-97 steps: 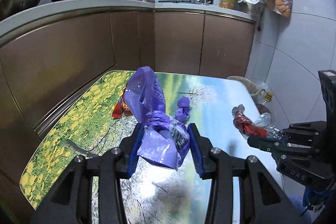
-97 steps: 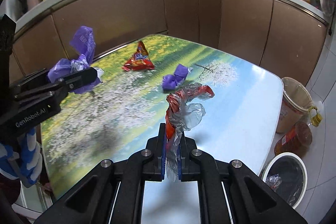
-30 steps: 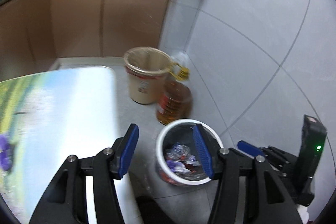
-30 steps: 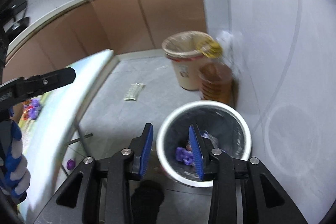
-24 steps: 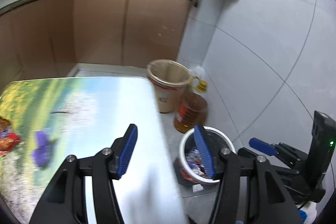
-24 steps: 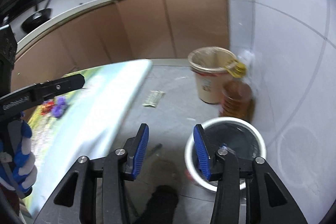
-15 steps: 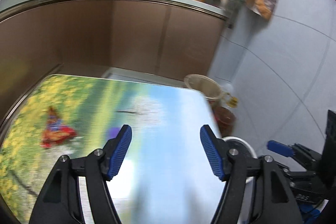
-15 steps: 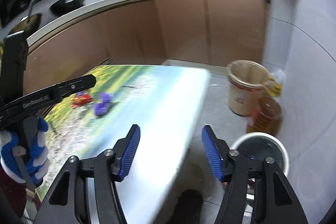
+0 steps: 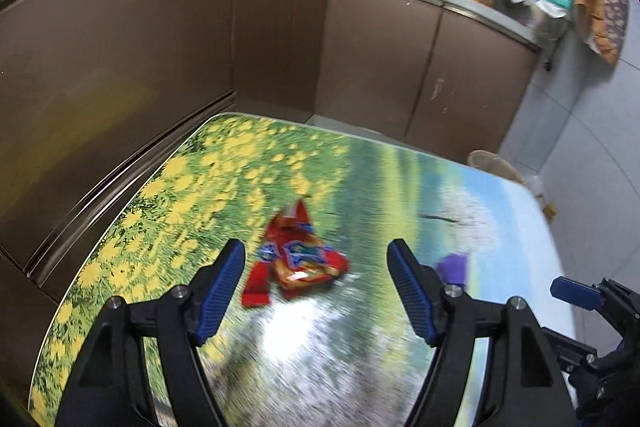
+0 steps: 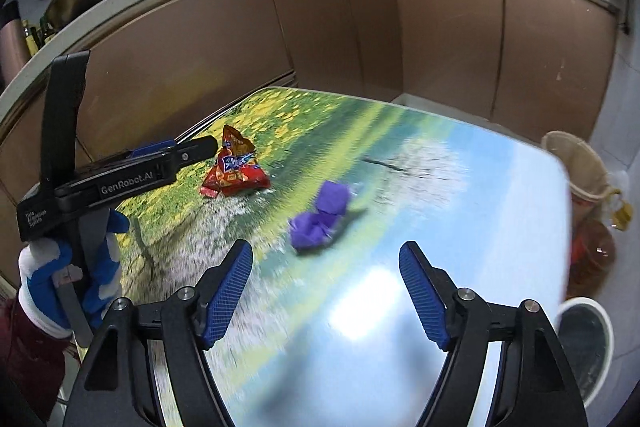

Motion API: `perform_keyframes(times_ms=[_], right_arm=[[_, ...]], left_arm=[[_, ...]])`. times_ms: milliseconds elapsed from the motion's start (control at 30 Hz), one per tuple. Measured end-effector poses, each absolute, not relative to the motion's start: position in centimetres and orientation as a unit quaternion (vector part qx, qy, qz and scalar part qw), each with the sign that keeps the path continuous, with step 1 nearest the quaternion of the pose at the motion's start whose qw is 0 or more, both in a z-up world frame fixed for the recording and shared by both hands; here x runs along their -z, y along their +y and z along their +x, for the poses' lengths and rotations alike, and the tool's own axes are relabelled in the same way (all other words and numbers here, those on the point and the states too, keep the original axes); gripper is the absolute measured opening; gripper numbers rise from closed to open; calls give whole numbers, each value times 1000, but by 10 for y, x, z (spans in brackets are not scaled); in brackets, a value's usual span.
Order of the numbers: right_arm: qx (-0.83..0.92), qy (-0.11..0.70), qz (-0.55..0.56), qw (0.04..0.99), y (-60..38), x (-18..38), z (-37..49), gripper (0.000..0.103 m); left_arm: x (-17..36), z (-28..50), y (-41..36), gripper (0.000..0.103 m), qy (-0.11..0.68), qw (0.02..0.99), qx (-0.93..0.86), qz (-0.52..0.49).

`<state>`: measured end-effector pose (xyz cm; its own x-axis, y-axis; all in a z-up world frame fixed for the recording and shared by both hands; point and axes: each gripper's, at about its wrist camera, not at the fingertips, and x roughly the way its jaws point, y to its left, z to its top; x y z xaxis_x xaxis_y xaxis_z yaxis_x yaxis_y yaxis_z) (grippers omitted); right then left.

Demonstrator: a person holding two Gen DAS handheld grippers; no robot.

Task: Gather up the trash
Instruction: 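Grasp the red snack bag with the left tool while the right tool grasps a purple wrapper, then carry the red snack bag and purple wrapper over the bin with both tools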

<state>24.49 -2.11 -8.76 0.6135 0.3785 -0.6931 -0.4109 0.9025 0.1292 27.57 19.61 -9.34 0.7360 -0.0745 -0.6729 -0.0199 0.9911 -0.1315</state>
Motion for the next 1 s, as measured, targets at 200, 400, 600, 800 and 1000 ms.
perform_keyframes(times_ms=[200, 400, 600, 800, 1000], right_arm=[[-214, 407, -3, 888, 5, 117, 290, 75], [-207, 420, 7, 884, 12, 134, 312, 55], [-213, 419, 10, 883, 10, 140, 314, 28], [-225, 406, 12, 886, 2, 132, 302, 26], [-231, 379, 16, 896, -22, 109, 275, 26]], left_arm=[[124, 314, 207, 72, 389, 918, -5, -77], [144, 331, 203, 71, 404, 912, -8, -76], [154, 329, 193, 44, 411, 908, 1, -78], [146, 319, 179, 26, 407, 911, 9, -71], [121, 302, 152, 25, 391, 918, 20, -59]])
